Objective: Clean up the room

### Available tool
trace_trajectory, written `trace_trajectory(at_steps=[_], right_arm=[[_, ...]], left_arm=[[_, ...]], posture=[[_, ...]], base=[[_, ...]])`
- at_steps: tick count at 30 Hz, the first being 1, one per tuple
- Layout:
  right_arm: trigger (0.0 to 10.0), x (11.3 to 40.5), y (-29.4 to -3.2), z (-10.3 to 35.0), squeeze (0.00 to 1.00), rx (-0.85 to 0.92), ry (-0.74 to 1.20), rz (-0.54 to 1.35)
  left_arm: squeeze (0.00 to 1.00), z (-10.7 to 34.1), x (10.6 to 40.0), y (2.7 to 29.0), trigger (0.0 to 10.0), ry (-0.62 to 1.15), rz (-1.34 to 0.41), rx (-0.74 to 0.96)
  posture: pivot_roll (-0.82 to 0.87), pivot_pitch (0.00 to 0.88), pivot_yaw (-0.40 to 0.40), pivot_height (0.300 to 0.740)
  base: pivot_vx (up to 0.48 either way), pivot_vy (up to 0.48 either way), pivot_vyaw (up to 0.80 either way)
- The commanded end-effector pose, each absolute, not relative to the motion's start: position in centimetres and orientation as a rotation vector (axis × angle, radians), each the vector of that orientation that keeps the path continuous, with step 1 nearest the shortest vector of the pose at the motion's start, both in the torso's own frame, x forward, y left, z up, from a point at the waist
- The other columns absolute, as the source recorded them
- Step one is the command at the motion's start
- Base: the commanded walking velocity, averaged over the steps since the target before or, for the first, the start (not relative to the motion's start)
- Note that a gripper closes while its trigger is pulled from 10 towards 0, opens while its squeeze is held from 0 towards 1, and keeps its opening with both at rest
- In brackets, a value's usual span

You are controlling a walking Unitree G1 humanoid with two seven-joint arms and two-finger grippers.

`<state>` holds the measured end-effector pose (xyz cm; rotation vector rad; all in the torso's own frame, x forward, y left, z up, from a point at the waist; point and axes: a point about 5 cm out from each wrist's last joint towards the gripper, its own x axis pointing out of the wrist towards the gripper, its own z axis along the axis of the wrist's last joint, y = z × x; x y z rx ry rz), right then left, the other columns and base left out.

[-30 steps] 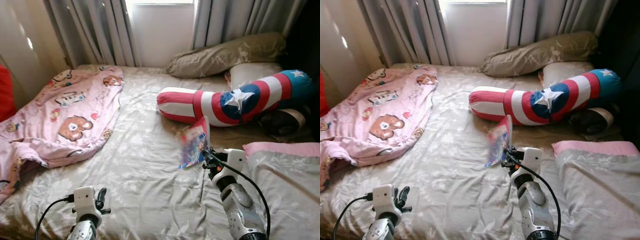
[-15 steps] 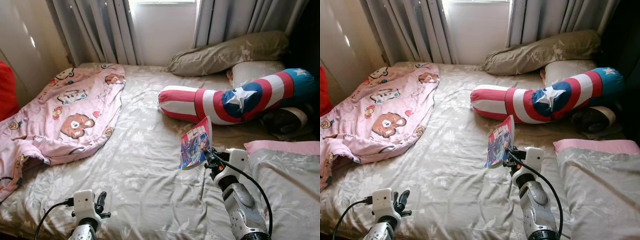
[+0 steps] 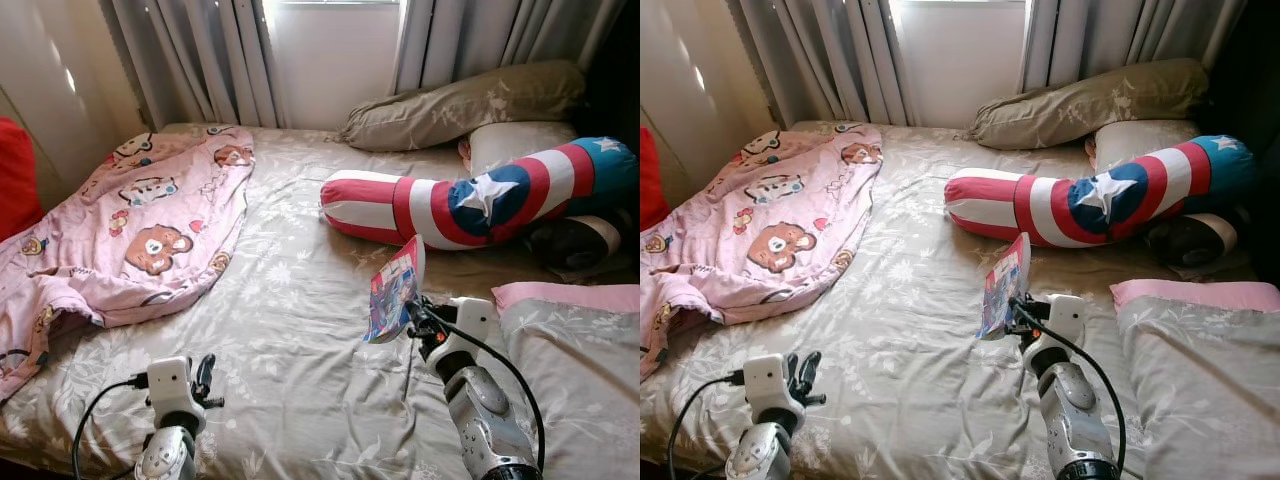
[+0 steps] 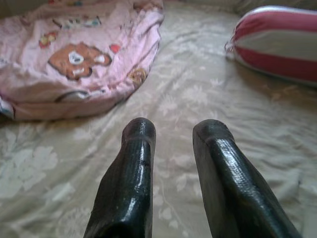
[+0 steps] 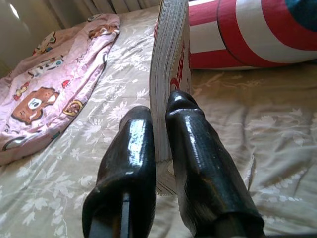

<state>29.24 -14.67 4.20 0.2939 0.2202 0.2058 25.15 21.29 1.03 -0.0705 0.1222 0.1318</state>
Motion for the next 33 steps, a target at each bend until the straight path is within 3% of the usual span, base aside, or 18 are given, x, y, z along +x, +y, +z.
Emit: trace_trajectory(at_steps=[1,5,15,33], right_arm=[[10.0,29.65,-14.55,5.23,0.0,0.278,0.176,0.226],[10.0,29.7,-14.32,5.15,0.0,0.253,0.198,0.245],[10.0,29.63,-14.23,5.06,0.0,0.243,0.193,0.248],[10.0,29.45,-14.36,4.69,0.0,0.262,0.2,0.224]], left_arm=[[0.0,0.77,24.79,21.29,10.0,0.135,0.136,-0.074],[0.0,0.7,24.71,21.11,10.0,0.142,0.13,-0.075],[0.0,0.62,24.56,20.94,10.0,0.149,0.122,-0.074],[0.0,0.4,24.42,20.82,10.0,0.171,0.107,-0.075]], posture=[[0.02,0.0,0.036,0.717],[0.02,0.0,0.037,0.712],[0.02,0.0,0.04,0.653],[0.02,0.0,0.047,0.653]], base=[[0.0,0.0,0.0],[0.0,0.0,0.0],[0.0,0.0,0.0],[0.0,0.0,0.0]])
